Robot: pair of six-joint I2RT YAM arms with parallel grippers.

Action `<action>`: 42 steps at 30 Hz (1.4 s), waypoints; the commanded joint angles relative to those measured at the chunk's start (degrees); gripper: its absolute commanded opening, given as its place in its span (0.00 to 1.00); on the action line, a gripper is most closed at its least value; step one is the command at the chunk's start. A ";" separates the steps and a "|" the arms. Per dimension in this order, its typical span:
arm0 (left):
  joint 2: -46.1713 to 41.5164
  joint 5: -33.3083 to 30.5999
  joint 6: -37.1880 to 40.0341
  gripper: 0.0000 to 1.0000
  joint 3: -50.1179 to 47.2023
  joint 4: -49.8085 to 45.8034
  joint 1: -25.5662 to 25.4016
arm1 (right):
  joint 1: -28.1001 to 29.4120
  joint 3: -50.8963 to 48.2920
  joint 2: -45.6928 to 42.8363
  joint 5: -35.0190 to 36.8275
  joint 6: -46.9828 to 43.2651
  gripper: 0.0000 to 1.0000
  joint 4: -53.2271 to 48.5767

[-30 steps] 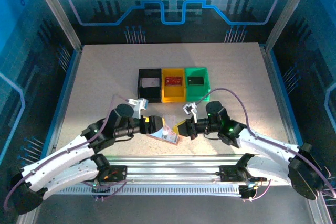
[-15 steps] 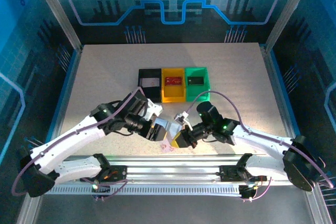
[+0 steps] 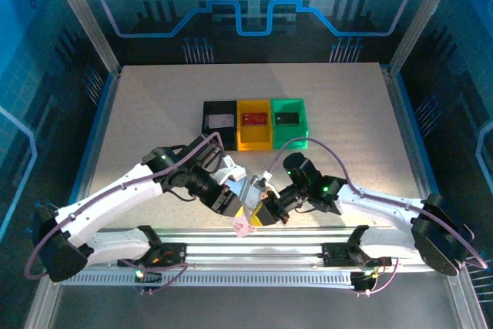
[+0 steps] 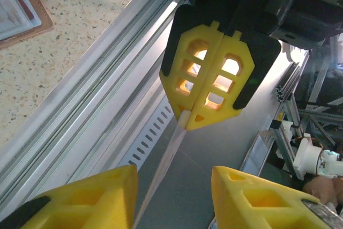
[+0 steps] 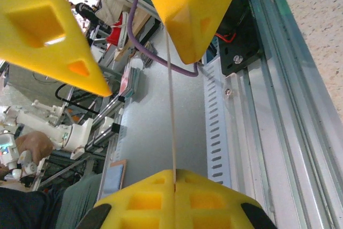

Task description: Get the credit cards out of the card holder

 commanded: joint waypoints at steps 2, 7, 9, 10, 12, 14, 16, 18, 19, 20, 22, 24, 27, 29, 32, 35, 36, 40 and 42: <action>0.69 4.29 0.50 0.35 0.67 -0.43 0.10 | 0.69 1.66 -0.09 -1.61 -0.94 0.00 1.32; 1.56 5.84 0.36 0.28 0.30 0.01 -0.38 | 0.81 1.69 -0.49 -1.83 -0.93 0.00 1.56; 1.96 6.09 0.38 0.24 0.30 -0.02 -0.79 | 0.80 1.65 -0.44 -1.84 -0.86 0.00 1.69; 2.07 6.07 0.42 0.22 0.30 -0.03 -0.84 | 0.81 1.65 -0.57 -1.73 -0.86 0.00 1.70; 2.04 6.11 0.44 0.18 0.22 0.13 -0.94 | 0.80 1.61 -0.70 -1.57 -0.94 0.00 1.55; 1.75 6.24 0.36 0.12 0.13 0.23 -0.99 | 0.77 1.65 -0.77 -1.40 -0.90 0.00 1.47; 1.49 5.92 0.41 0.00 0.12 0.15 -0.91 | 0.80 1.91 -1.00 -0.52 -1.41 0.00 0.35; 0.99 3.79 0.71 0.00 0.39 -0.28 -0.92 | 0.52 2.41 -1.69 1.57 -2.56 0.00 -2.04; 0.50 2.49 0.71 0.00 0.56 -0.43 -0.86 | 0.28 2.59 -2.37 3.29 -3.25 0.11 -3.48; -0.04 0.23 0.56 0.00 0.73 -0.58 -0.54 | -0.23 2.56 -3.22 5.21 -3.67 0.22 -4.67; -1.16 -3.37 -0.11 0.00 0.74 -0.40 1.10 | -1.40 2.60 -5.62 10.09 -4.55 0.28 -7.35; -2.55 -6.04 -1.24 0.00 0.89 0.54 3.61 | -3.57 2.24 -8.84 15.68 -4.78 0.40 -10.00; -4.44 -11.53 -3.31 0.00 1.74 1.79 8.97 | -8.21 1.57 -14.68 27.20 -4.27 0.53 -15.03; -5.54 -15.25 -5.70 0.00 2.29 3.54 12.68 | -12.16 1.02 -18.38 31.79 -3.49 0.60 -17.56; -5.97 -19.56 -9.41 0.00 3.42 7.05 15.89 | -15.77 -0.53 -23.78 35.61 -2.12 0.72 -18.56; -5.06 -24.04 -13.05 0.00 4.83 10.40 17.91 | -16.60 -1.50 -27.75 37.84 -1.70 0.79 -18.78; -4.48 -25.30 -13.88 0.00 5.43 11.12 18.56 | -16.67 -1.55 -28.66 38.49 -1.56 0.81 -19.08; -0.14 -27.56 -17.32 0.00 7.24 14.52 22.40 | -16.72 -1.47 -31.40 40.35 -1.82 0.91 -20.43; 2.88 -27.55 -18.33 0.00 8.04 16.28 24.13 | -16.72 -1.53 -32.33 40.27 -1.72 0.95 -20.60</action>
